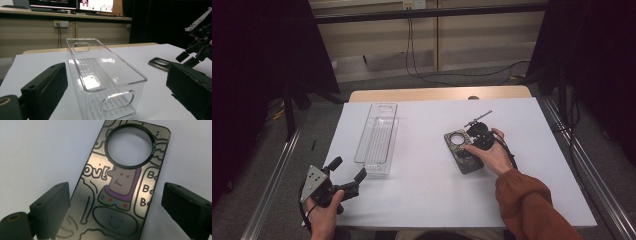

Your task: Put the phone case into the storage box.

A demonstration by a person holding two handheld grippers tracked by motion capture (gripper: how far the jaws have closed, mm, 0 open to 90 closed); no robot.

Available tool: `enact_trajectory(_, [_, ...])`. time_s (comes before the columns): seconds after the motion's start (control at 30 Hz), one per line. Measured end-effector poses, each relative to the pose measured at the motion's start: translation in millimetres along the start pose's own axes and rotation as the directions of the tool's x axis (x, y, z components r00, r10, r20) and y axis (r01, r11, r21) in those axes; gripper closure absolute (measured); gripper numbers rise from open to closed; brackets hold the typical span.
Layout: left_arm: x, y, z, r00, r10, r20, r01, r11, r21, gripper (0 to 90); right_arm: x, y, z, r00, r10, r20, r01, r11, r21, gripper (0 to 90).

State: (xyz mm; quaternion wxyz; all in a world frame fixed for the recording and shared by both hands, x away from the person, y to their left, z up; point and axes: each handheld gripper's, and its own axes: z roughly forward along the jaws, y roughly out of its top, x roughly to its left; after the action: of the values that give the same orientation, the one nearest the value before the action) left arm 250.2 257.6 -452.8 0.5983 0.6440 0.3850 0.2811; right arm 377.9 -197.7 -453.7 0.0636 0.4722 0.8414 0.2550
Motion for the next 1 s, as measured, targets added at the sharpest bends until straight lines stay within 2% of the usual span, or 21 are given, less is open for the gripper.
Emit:
enact_trajectory(0.17, [0.7, 0.1, 0.0, 1.0000, 0.005, 0.003, -0.005, 1.0000, 0.006, 3.7, -1.3, 6.4, 3.7, 0.9999, -0.009, -0.007, 0.009, 1.000, 0.023, 6.1])
enact_trajectory(0.2, [0.9, -0.1, 0.2, 1.0000, 0.005, 0.003, -0.005, 1.0000, 0.007, 3.7, -1.0, 7.3, 8.9, 0.9997, -0.016, -0.019, 0.017, 0.998, 0.055, 5.7])
enact_trajectory(0.23, [0.9, -0.1, 0.2, 1.0000, 0.005, 0.003, -0.005, 1.0000, 0.007, 3.7, -1.0, 7.3, 8.9, 0.9997, -0.016, -0.019, 0.017, 0.998, 0.055, 5.7])
enact_trajectory(0.27, [0.6, -0.1, 0.4, 1.0000, 0.006, 0.004, -0.006, 1.0000, 0.007, 3.7, 0.2, 9.1, 12.0, 0.9999, -0.013, -0.002, 0.013, 0.997, 0.077, 5.8])
enact_trajectory(0.33, [0.6, 0.0, 0.4, 1.0000, 0.007, 0.005, -0.007, 1.0000, 0.006, 3.7, 0.7, 11.8, 14.8, 0.9997, -0.020, 0.016, 0.019, 0.996, 0.082, 4.6])
enact_trajectory(0.53, [1.4, -0.4, 0.6, 1.0000, 0.004, 0.007, -0.004, 0.9999, 0.011, 3.7, 3.7, 17.2, 21.1, 0.9995, -0.007, 0.030, 0.003, 0.993, 0.119, 2.0])
enact_trajectory(0.6, [0.7, -0.3, 0.5, 1.0000, 0.000, -0.004, 0.000, 1.0000, 0.008, 3.7, 3.2, 17.9, 24.6, 0.9994, -0.010, 0.034, 0.006, 0.992, 0.126, 0.6])
enact_trajectory(0.7, [1.3, -0.3, 0.5, 1.0000, 0.007, 0.005, -0.007, 0.9999, 0.012, 3.7, 4.4, 17.7, 27.8, 0.9991, 0.004, 0.043, -0.009, 0.992, 0.130, 0.0])
enact_trajectory(0.8, [2.1, -0.6, 0.6, 0.9999, 0.013, 0.010, -0.013, 0.9997, 0.020, 3.7, 8.5, 20.5, 31.9, 0.9956, -0.017, 0.093, 0.004, 0.990, 0.139, 0.0])
enact_trajectory(1.0, [2.0, -0.7, 0.4, 1.0000, 0.005, 0.008, -0.005, 0.9999, 0.013, 3.7, 12.6, 22.1, 35.4, 0.9923, 0.009, 0.124, -0.026, 0.989, 0.144, 0.0])
